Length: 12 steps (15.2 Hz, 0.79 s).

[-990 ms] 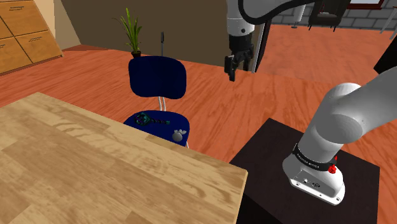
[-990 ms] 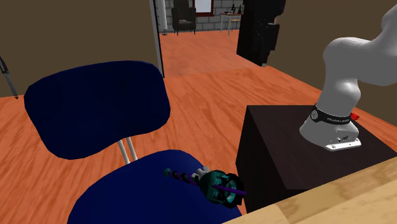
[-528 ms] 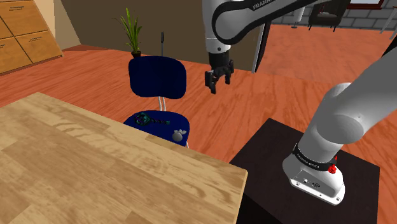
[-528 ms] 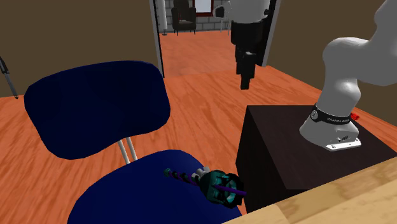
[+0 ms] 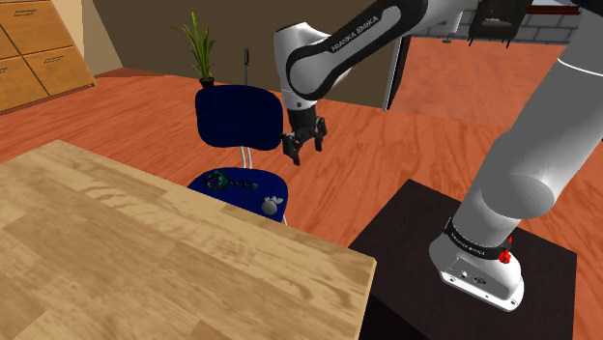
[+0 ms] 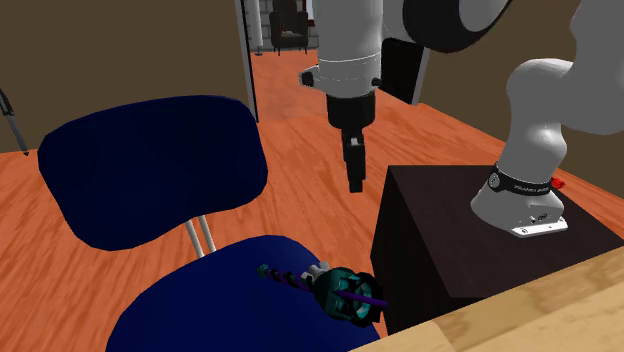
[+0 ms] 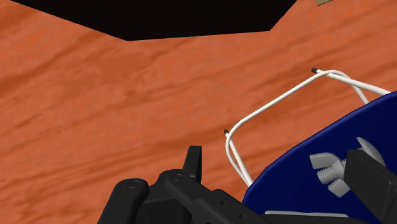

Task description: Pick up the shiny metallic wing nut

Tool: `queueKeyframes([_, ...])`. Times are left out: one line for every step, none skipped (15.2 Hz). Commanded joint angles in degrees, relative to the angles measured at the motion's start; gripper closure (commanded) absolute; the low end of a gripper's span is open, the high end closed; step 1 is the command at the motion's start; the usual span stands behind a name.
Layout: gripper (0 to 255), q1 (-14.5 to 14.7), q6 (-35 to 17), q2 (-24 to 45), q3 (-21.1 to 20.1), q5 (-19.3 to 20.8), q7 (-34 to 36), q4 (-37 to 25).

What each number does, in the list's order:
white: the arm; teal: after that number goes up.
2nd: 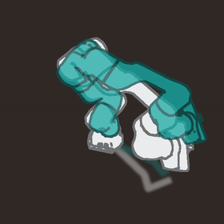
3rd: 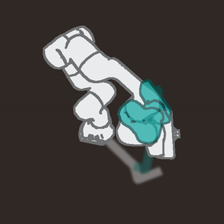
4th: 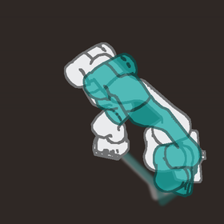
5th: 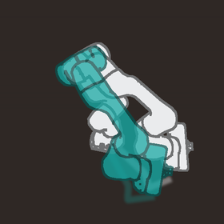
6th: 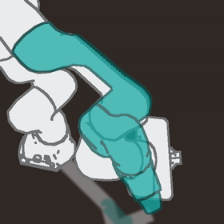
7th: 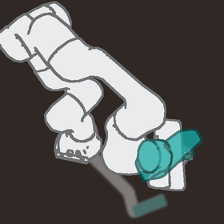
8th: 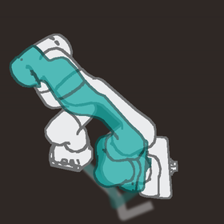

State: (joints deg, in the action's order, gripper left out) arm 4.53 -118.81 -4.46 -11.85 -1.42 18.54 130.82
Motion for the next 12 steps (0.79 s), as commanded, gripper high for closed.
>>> queueKeyframes([0, 0.47, -1.57, 4.61, -0.61, -0.18, 1.12, -2.64])
queueKeyframes([0, 0.71, -2.30, 6.82, -0.84, -0.21, 1.59, -3.91])
queueKeyframes([0, 0.97, -2.97, 9.03, -1.06, -0.23, 2.06, -5.26])
queueKeyframes([0, 1.24, -3.58, 11.25, -1.24, -0.23, 2.51, -6.67])
queueKeyframes([0, 1.53, -4.13, 13.47, -1.41, -0.22, 2.95, -8.14])
queueKeyframes([0, 1.84, -4.62, 15.68, -1.56, -0.20, 3.37, -9.68])
queueKeyframes([0, 2.16, -5.05, 17.90, -1.69, -0.17, 3.78, -11.29])
queueKeyframes([0, 2.50, -5.42, 20.12, -1.81, -0.13, 4.18, -12.97])
queueKeyframes([0, 2.86, -5.72, 22.34, -1.91, -0.10, 4.56, -14.72])
queueKeyframes([0, 3.23, -5.96, 24.56, -1.99, -0.06, 4.92, -16.53])
queueKeyframes([0, 3.62, -6.14, 26.79, -2.07, -0.03, 5.26, -18.42])
queueKeyframes([0, 4.01, -6.26, 29.00, -2.13, 0.00, 5.59, -20.37])
